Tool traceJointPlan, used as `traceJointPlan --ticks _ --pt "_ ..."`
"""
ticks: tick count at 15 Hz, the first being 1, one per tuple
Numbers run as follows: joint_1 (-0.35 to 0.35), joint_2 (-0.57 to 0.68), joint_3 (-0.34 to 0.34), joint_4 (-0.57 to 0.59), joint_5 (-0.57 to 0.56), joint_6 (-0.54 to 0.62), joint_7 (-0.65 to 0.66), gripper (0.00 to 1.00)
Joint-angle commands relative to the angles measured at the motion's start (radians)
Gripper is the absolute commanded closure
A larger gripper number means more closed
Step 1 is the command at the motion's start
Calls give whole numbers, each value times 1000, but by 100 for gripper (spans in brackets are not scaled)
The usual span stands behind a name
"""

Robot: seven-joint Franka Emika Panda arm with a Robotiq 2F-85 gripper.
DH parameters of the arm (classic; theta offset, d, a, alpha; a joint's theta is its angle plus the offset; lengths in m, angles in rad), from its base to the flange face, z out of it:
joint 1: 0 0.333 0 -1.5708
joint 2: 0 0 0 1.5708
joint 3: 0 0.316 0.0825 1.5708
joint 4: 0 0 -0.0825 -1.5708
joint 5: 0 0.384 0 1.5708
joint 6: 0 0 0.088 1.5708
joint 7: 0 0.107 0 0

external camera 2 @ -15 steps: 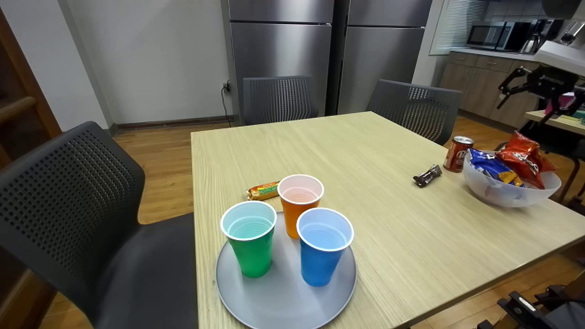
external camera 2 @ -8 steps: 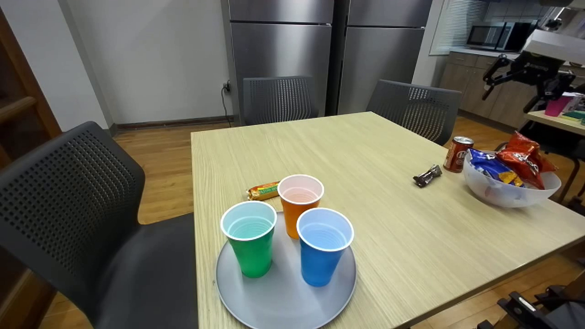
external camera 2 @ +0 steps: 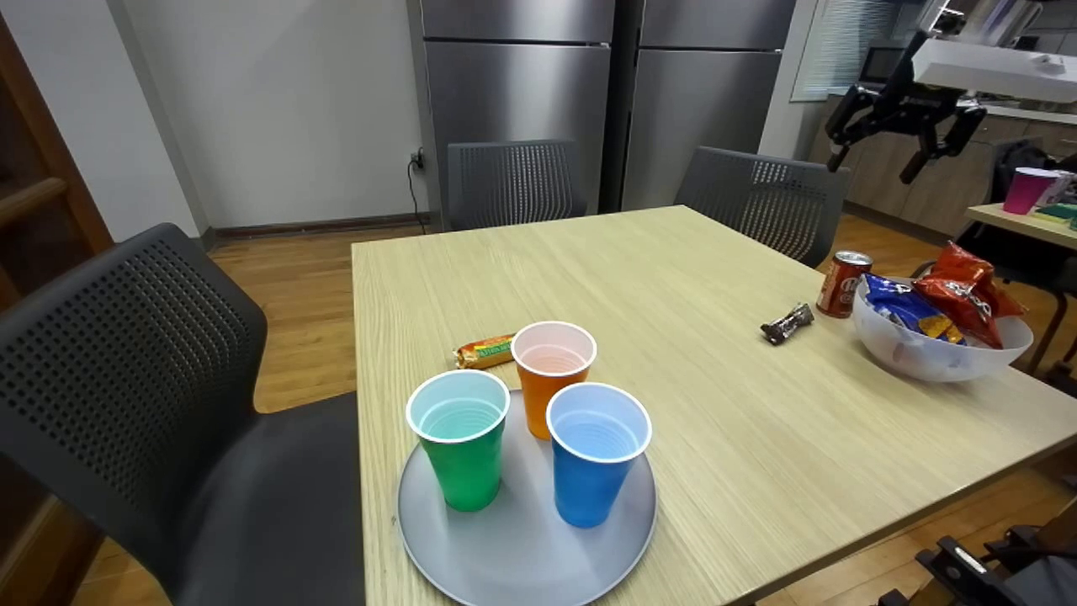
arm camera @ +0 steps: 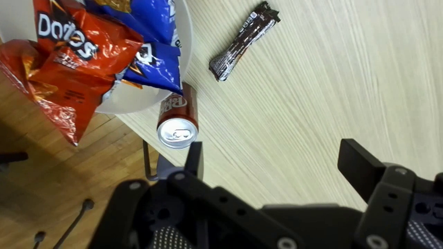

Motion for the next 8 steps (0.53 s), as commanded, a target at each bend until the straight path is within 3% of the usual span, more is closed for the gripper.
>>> traceJointPlan --ticks 1,5,8 --pt "34 -51 32 -26 -94 -32 59 0" --pt "75 -57 65 -34 -163 -56 99 0" --pt "60 -10 65 -10 -121 -14 56 0"
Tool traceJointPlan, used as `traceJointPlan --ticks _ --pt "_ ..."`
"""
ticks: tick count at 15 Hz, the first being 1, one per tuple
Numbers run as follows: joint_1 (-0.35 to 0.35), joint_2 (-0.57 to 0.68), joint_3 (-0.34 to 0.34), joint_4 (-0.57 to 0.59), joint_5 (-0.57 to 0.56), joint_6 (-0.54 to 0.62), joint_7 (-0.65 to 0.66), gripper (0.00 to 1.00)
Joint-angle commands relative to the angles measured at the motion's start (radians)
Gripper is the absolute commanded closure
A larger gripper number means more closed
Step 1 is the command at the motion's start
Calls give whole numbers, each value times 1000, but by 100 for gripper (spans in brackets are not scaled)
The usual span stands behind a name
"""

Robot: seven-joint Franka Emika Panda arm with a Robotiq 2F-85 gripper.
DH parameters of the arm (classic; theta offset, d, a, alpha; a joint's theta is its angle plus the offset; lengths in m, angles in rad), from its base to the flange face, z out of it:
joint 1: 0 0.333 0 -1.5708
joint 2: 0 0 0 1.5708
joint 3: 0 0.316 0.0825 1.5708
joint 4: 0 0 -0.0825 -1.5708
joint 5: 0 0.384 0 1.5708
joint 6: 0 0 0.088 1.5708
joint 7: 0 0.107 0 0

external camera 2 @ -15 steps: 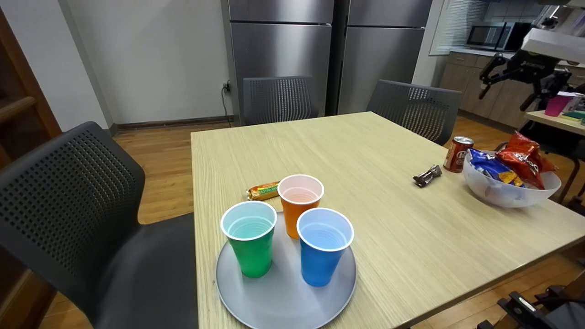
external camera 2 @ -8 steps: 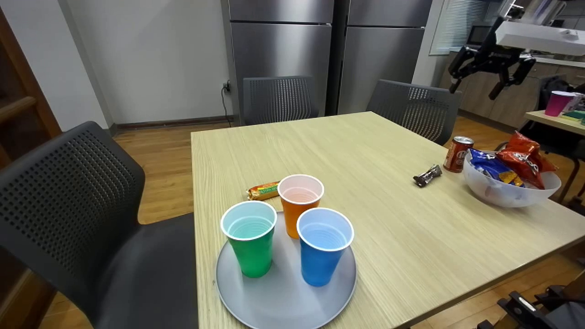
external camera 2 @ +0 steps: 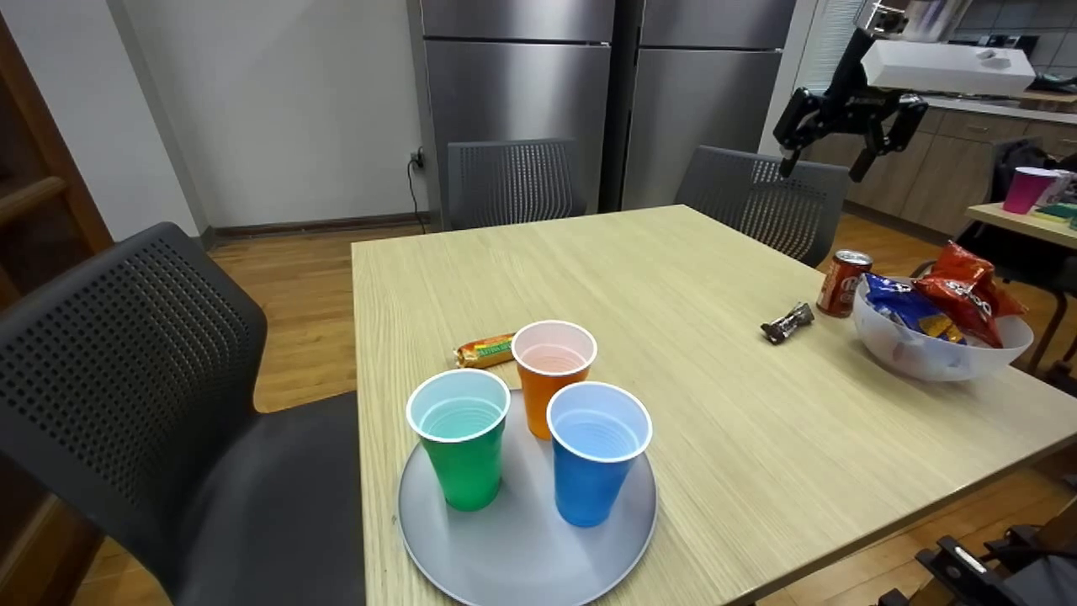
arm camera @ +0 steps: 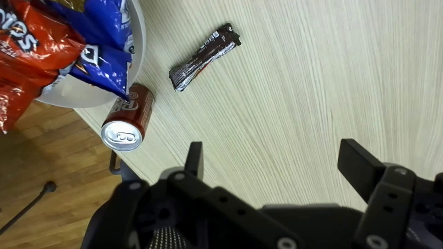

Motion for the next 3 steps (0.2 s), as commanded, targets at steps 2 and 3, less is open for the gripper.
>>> traceJointPlan --ticks 2,3 --pt "-18 4 8 1 1 0 -3 0" --pt "-19 4 7 1 1 0 -3 0"
